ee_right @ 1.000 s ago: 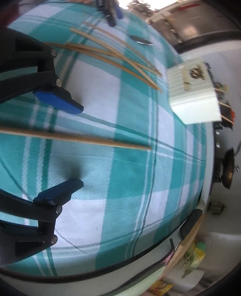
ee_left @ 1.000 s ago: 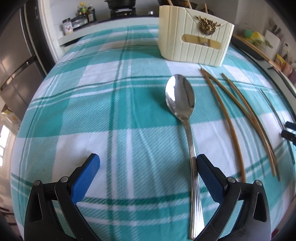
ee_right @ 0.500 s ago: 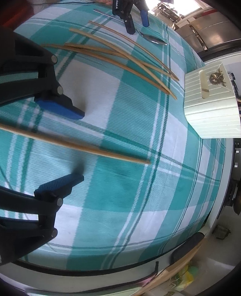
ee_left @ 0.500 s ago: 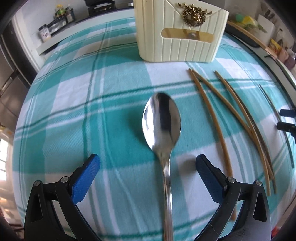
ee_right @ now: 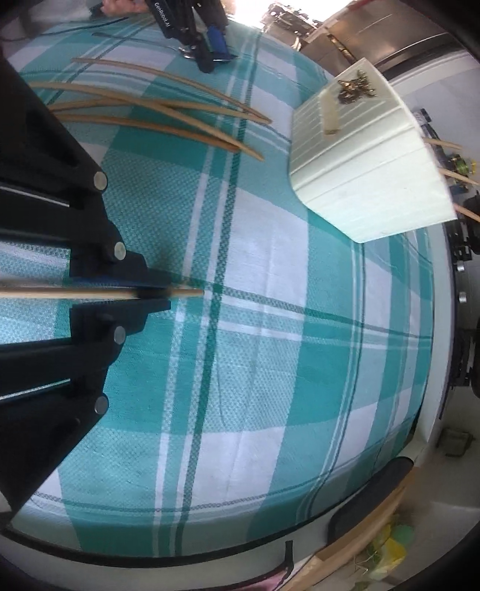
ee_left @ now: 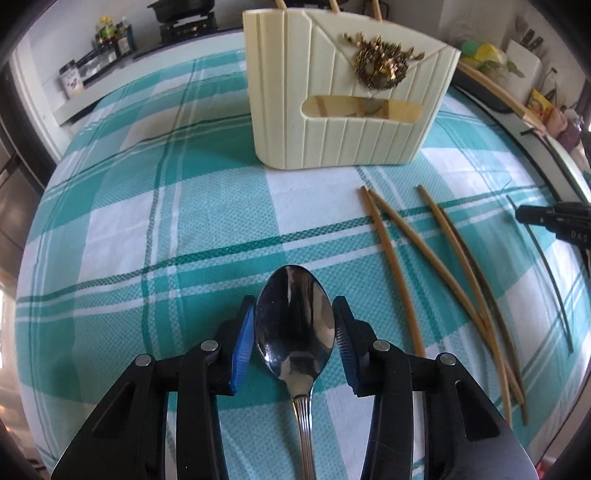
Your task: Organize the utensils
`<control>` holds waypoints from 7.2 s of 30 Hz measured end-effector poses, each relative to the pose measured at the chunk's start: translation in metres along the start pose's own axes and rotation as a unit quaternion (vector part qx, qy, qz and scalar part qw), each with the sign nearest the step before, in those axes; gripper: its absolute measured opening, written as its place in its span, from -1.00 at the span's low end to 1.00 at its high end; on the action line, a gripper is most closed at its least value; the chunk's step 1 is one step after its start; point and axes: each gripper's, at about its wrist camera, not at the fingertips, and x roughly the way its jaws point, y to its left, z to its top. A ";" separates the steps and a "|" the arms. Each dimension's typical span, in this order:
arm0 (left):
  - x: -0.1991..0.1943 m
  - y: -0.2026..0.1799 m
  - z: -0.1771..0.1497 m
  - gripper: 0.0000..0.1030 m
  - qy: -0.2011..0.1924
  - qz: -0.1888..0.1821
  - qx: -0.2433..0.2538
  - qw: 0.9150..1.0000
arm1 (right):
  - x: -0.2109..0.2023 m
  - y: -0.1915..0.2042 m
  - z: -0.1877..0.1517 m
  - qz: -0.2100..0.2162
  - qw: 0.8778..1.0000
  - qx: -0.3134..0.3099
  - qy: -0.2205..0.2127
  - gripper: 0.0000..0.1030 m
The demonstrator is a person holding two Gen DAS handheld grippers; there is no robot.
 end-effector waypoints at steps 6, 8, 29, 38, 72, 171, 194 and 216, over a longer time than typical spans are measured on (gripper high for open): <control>-0.060 -0.002 -0.013 -0.19 -0.064 -0.022 -0.001 0.998 | -0.071 0.009 -0.013 0.028 0.996 -0.009 -0.086 -0.89; -0.080 -0.004 -0.016 -0.19 -0.084 -0.028 0.000 0.996 | -0.104 0.013 -0.022 0.044 0.992 -0.009 -0.118 -0.89; -0.200 0.013 0.003 -0.19 -0.185 -0.099 -0.019 0.978 | -0.239 0.063 -0.014 0.059 0.954 -0.049 -0.291 -0.89; -0.239 0.031 0.078 -0.19 -0.227 -0.122 -0.033 0.966 | -0.258 0.075 0.046 0.054 0.942 -0.078 -0.322 -0.89; -0.111 0.052 0.155 0.67 -0.105 -0.055 -0.061 0.991 | -0.120 0.079 0.163 0.086 0.971 -0.047 -0.216 -0.04; -0.037 -0.022 -0.050 0.97 -0.065 -0.058 -0.051 0.995 | -0.021 0.054 -0.080 -0.057 0.996 -0.006 -0.075 -0.89; -0.052 0.006 -0.098 -0.17 -0.056 0.041 -0.129 0.989 | -0.038 0.025 -0.111 -0.089 0.990 0.007 -0.109 -0.60; -0.022 -0.003 -0.081 0.99 -0.046 0.081 -0.103 0.990 | -0.035 0.021 -0.114 -0.062 0.992 0.013 -0.107 0.33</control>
